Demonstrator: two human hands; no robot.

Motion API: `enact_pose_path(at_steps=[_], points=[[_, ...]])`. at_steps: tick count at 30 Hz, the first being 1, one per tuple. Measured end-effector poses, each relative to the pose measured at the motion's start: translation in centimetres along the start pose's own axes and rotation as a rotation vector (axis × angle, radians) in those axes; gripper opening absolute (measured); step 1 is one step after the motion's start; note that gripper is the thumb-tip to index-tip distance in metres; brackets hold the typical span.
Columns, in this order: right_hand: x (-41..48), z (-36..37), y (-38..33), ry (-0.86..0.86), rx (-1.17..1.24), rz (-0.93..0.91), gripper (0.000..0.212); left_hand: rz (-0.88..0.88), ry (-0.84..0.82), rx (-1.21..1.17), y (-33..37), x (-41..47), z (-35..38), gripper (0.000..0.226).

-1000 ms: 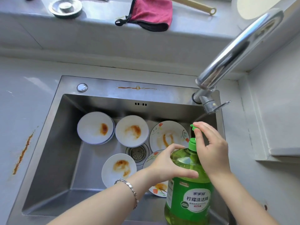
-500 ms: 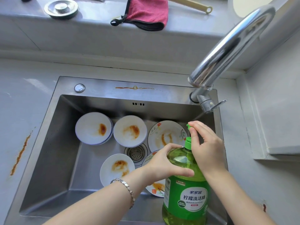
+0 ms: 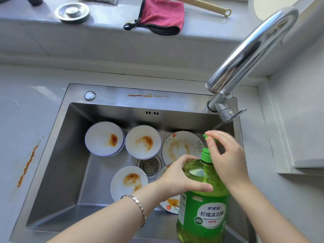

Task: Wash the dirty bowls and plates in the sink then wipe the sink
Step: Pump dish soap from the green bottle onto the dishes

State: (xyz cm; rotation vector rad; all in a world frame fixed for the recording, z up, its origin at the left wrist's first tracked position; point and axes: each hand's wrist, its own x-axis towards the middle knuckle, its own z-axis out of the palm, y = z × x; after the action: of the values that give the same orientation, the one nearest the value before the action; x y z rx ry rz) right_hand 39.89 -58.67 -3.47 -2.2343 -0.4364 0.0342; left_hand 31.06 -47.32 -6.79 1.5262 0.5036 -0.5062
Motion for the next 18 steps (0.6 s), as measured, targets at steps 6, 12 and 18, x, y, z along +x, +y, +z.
enact_pose_path(at_steps=[6,12,18], points=[[-1.1,-1.7,-4.0,-0.125,0.177,0.278,0.026,0.080,0.142,0.134,-0.3,-2.6,-2.4,0.087],[-2.9,0.4,-5.9,-0.148,0.081,0.289,0.018,0.152,0.142,0.417,-1.2,-5.5,-4.7,0.089],[-5.6,3.3,-6.3,-0.118,0.033,0.086,0.011,-0.007,0.230,-0.019,-3.4,-4.3,-9.0,0.058]])
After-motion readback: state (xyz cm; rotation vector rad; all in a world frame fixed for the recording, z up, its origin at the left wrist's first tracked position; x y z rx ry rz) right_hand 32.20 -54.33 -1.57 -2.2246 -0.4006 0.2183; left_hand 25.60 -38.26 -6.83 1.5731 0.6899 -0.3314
